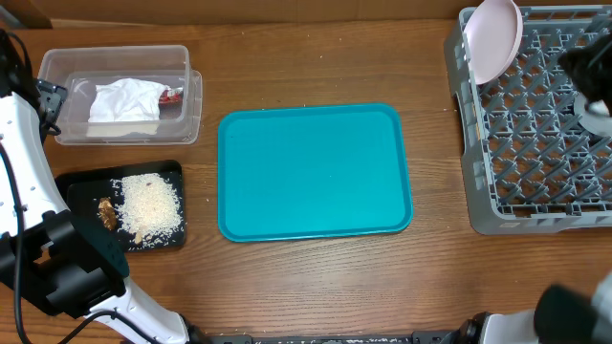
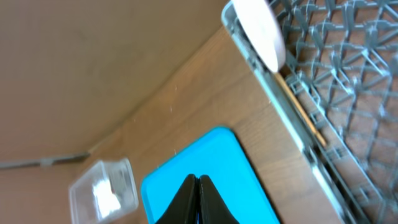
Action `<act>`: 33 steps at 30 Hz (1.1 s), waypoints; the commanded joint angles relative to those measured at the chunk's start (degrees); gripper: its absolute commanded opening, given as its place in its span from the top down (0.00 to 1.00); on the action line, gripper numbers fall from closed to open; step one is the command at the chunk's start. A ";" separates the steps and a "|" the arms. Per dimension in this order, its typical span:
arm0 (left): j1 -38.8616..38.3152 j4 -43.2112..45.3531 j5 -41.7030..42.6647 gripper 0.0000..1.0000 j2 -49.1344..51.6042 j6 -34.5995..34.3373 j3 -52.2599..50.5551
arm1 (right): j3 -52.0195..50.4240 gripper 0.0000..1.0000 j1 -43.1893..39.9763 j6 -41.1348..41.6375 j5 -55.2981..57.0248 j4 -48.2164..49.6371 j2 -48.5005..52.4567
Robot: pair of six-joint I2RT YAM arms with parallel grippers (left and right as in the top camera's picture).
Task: Sort waste into correct bins and load items into the dishwasher
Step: 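Release the plate and withdraw the right gripper from the rack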
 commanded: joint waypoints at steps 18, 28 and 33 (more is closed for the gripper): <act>0.20 -0.02 -0.81 0.00 -1.36 0.24 0.74 | -21.07 0.96 24.22 -9.25 5.75 -11.02 -26.01; 0.20 -0.02 -0.81 0.00 -1.36 0.24 0.74 | -44.76 0.00 24.20 -7.41 5.73 -12.74 -32.50; 0.20 -0.02 -0.81 0.00 -1.36 0.24 0.74 | -46.84 0.00 24.20 -7.41 5.75 -12.96 -30.10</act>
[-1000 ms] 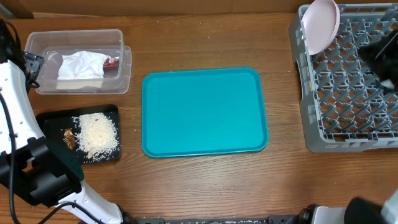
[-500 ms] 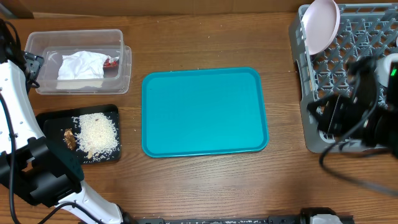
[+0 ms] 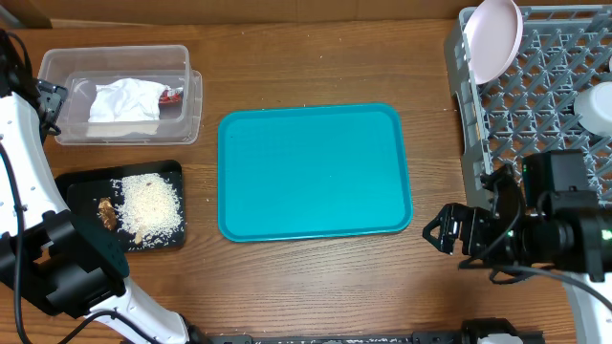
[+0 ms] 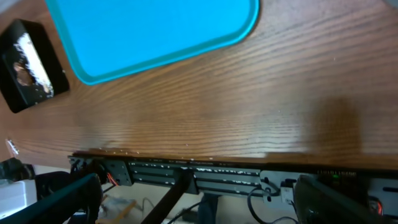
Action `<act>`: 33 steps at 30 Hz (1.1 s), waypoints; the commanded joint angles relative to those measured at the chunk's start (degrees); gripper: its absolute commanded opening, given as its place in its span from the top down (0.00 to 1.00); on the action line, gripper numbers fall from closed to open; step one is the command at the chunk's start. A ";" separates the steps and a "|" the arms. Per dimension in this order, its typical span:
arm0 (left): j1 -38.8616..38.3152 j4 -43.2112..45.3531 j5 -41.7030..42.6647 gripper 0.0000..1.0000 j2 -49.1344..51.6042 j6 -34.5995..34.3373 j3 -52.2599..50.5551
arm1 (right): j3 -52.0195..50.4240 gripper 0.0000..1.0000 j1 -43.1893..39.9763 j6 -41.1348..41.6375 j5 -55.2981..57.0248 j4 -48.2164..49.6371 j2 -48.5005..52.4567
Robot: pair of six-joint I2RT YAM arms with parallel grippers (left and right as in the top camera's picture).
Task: Sort waste into correct bins and load items into the dishwasher
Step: 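Release the plate and withdraw the right gripper from the rack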
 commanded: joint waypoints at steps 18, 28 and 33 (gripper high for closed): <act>0.20 0.00 -0.81 0.00 -1.36 0.24 0.74 | -0.55 0.00 0.35 -2.67 0.59 4.85 5.88; 0.20 0.00 -0.81 0.00 -1.36 0.24 0.74 | -3.67 0.00 0.35 -3.56 0.44 17.00 -4.76; 0.20 0.00 -0.81 0.00 -1.36 0.24 0.74 | -11.52 0.00 0.33 -5.05 0.39 24.61 -13.42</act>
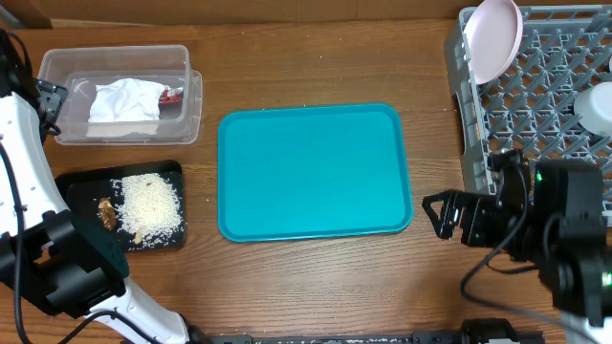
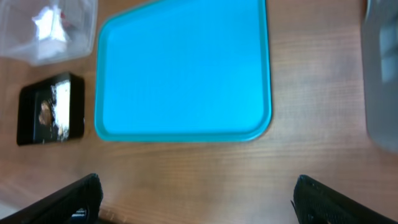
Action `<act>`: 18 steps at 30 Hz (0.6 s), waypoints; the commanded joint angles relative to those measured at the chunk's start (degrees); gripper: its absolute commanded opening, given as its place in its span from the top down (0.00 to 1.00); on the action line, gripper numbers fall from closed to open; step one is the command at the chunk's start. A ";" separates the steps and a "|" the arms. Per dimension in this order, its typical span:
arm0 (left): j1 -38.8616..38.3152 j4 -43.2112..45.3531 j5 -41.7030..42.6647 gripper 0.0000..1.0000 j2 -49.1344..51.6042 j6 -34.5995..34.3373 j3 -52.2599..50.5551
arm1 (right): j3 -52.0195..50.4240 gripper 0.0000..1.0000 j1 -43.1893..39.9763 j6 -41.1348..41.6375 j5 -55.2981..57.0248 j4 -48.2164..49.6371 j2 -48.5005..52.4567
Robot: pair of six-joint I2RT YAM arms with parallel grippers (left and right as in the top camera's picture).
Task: Sort waste into correct bins and load items into the dishwasher
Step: 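Release the plate and withdraw the right gripper from the rack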
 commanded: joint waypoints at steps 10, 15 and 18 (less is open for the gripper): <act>0.20 -0.02 -0.81 0.00 -1.36 0.24 0.74 | -27.21 0.00 0.26 -1.46 -0.96 24.55 -19.15; 0.20 -0.02 -0.81 0.00 -1.36 0.24 0.74 | -39.08 0.00 0.26 -1.44 -4.52 35.50 -28.04; 0.20 -0.02 -0.81 0.00 -1.36 0.24 0.74 | -44.76 0.00 0.26 -1.42 -6.60 40.28 -32.94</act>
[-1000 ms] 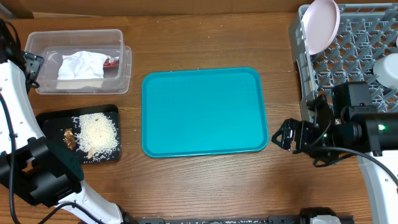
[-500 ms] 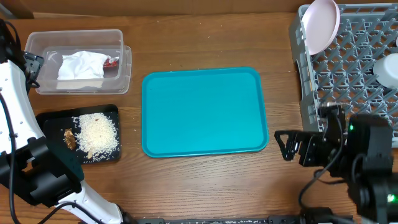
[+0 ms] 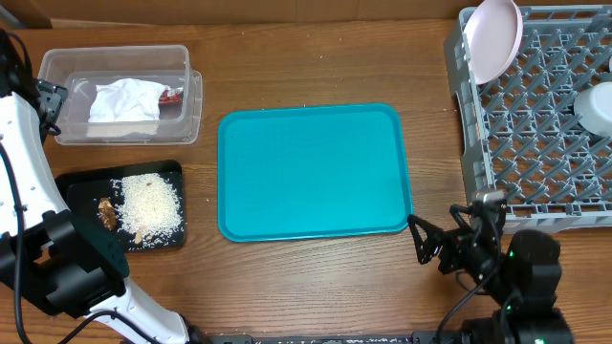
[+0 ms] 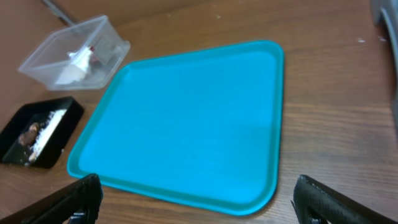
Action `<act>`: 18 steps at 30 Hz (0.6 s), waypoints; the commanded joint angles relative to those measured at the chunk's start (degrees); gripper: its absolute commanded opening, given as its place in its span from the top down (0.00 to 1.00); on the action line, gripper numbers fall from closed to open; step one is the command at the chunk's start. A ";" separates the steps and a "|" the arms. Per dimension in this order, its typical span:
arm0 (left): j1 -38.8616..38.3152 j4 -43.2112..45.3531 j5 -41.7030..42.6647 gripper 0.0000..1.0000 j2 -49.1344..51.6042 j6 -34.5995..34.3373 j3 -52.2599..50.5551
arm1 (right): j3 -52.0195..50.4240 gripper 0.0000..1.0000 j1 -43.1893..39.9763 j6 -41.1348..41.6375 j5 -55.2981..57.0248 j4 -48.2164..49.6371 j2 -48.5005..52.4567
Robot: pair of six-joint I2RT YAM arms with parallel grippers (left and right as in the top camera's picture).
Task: Sort waste into correct bins and load items into the dishwasher
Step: 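Release the plate and withdraw the right gripper from the rack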
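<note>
A bare teal tray [image 3: 314, 172] lies mid-table and fills the right wrist view as the teal tray [image 4: 193, 118]. My right gripper [image 3: 435, 244] hangs open just off the tray's front right corner. In the wrist view the right gripper [image 4: 199, 208] has nothing between its wide-spread fingertips [image 4: 78, 199]. The grey dish rack [image 3: 478, 205] at the right holds a pink plate [image 3: 493, 38] on edge and a white cup [image 3: 595, 103]. The clear bin [image 3: 122, 94] holds crumpled white paper. The black tray [image 3: 72, 182] carries rice and brown scraps. The left arm [image 3: 21, 143] stands at the left edge, its gripper out of view.
The clear bin [image 4: 78, 53] and black tray [image 4: 37, 130] sit beyond the teal tray's far left side in the wrist view. The rack's corner [image 4: 390, 15] shows at the upper right. Bare wood runs between tray and rack and along the table's front edge.
My right gripper has moved from beside the rack's front left corner to nearer the table's front edge. Its camera now looks slantwise across the tray. It is still open.
At first my right arm was over the rack by the white cup, fingers together. Then it was off the rack at the front right, open, with the cup standing in the rack. It stayed open by the tray's right edge and now sits lower at its corner.
</note>
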 commanded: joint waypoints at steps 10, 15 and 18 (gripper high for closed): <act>0.20 0.00 -0.83 0.00 -1.36 0.24 0.74 | -13.66 0.00 0.26 -0.46 -3.26 13.55 -15.30; 0.20 0.00 -0.83 0.00 -1.36 0.26 0.74 | -17.97 0.00 0.26 -0.46 -2.10 21.31 -19.41; 0.20 0.00 -0.83 0.00 -1.36 0.24 0.74 | -20.33 0.00 0.26 -0.46 -1.33 25.33 -21.09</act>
